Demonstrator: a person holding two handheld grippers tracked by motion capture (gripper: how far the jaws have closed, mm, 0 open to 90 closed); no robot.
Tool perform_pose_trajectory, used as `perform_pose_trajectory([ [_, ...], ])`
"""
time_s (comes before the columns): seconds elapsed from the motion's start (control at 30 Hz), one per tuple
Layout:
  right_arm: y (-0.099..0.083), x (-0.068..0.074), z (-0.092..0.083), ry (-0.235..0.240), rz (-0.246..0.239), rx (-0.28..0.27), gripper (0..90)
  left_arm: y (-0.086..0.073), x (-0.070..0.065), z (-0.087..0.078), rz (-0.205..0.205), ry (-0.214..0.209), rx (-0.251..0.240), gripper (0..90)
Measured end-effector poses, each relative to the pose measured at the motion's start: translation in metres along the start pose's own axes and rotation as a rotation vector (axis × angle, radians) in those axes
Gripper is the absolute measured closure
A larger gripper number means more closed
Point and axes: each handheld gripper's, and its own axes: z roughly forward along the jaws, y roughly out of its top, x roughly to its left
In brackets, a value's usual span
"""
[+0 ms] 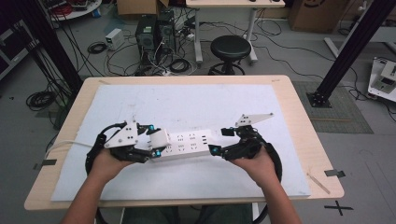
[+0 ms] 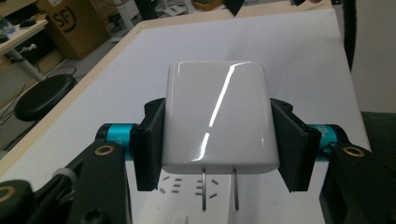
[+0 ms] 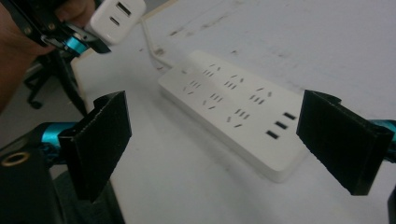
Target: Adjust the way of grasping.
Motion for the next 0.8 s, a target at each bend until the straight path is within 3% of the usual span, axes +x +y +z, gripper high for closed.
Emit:
perform_pose_trajectory([
  [0.2, -0.005, 0.003, 0.022, 0.102, 0.088, 0.024, 10.1, -0.005, -0.017, 0.016, 0.058, -0.021, 0.001, 42.5],
  [0.23, -0.005, 0.003, 0.022, 0.102, 0.088, 0.024, 10.1, -0.005, -0.017, 0.016, 0.058, -0.021, 0.001, 42.5],
  [0.3, -0.008, 0.004, 0.032, 0.169, 0.151, 0.019, 10.1, -0.005, -0.023, 0.021, 0.081, -0.031, -0.009, 42.5],
  [0.5, -0.012, 0.008, 0.049, 0.256, 0.220, 0.002, 10.1, 0.000, -0.035, 0.027, 0.158, -0.002, -0.028, 42.5],
  [0.8, -0.010, 0.018, 0.065, 0.346, 0.246, 0.004, 10.1, 0.006, -0.049, 0.039, 0.203, -0.004, -0.054, 42.5],
])
